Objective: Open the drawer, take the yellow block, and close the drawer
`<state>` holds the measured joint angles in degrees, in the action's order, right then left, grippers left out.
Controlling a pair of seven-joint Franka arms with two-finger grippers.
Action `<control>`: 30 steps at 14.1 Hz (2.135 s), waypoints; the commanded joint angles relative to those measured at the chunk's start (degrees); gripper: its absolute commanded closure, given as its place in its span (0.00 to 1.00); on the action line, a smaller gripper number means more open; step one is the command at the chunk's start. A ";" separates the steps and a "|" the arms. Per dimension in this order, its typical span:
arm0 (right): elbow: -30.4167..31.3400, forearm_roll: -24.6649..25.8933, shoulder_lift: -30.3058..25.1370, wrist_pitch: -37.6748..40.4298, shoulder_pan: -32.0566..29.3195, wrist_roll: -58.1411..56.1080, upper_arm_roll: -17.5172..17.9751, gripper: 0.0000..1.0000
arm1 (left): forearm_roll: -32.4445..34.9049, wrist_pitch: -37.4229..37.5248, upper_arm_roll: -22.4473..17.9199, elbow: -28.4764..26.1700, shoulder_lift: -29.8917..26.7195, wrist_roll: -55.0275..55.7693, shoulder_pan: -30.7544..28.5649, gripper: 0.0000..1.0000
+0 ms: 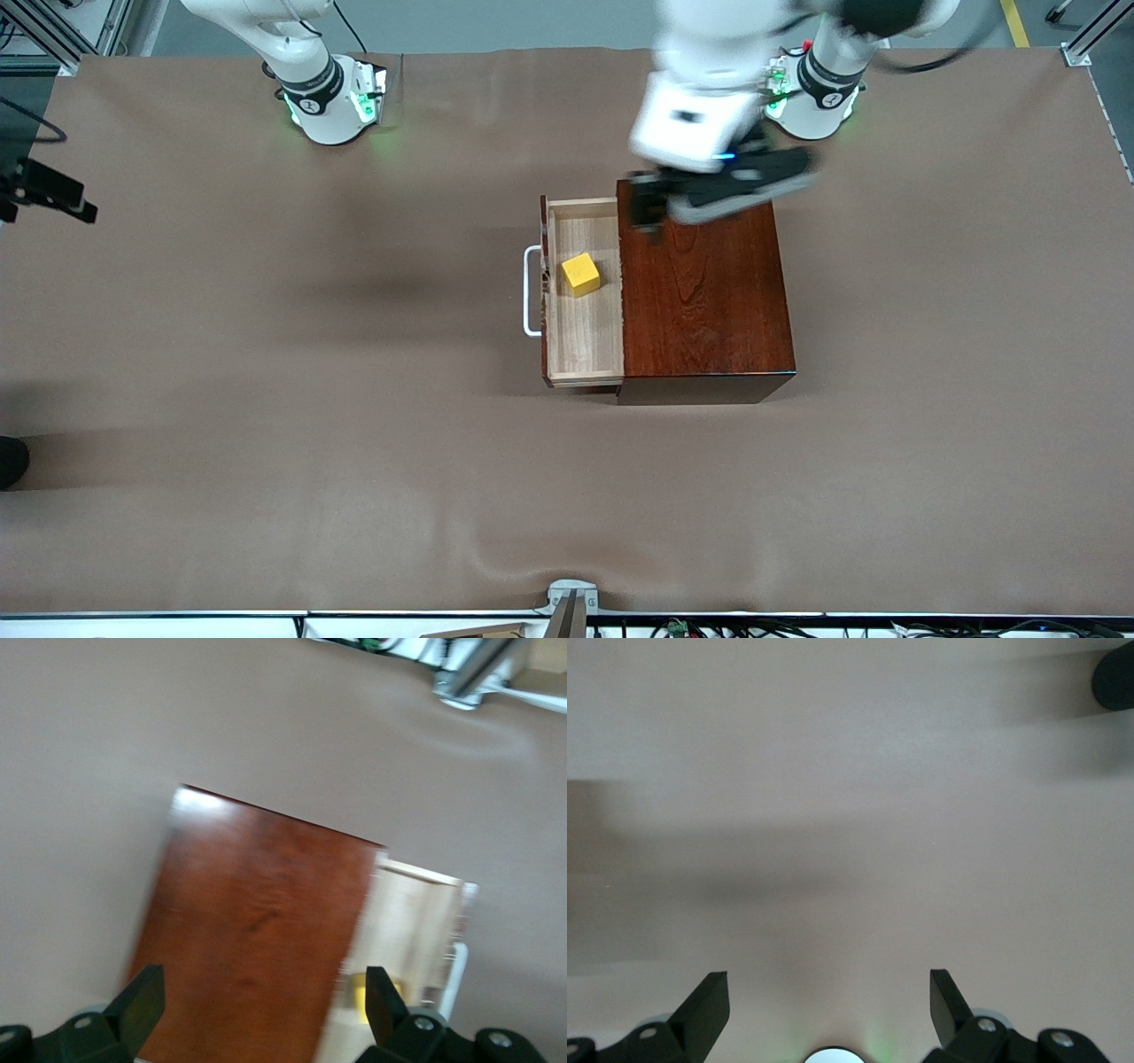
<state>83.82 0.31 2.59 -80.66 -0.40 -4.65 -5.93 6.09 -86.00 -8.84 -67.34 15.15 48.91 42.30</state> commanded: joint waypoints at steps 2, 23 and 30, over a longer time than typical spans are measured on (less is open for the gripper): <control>-0.94 3.82 0.58 -1.51 0.57 0.78 0.66 0.00 | 1.12 2.42 1.01 -9.53 -9.14 -16.17 -9.75 0.00; -5.51 -6.63 10.59 -6.08 15.42 50.22 0.75 0.00 | -2.13 -3.21 14.20 -26.87 -21.83 -46.45 -41.07 0.00; -5.51 -9.28 14.90 -12.76 26.84 78.71 0.75 0.00 | -2.40 -3.38 14.29 -26.87 -20.95 -46.71 -41.16 0.00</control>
<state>79.62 -8.16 15.74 -92.66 24.20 68.83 -4.58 4.68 -89.59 5.01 -94.16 -5.85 3.57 1.91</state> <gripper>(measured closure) 0.000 0.000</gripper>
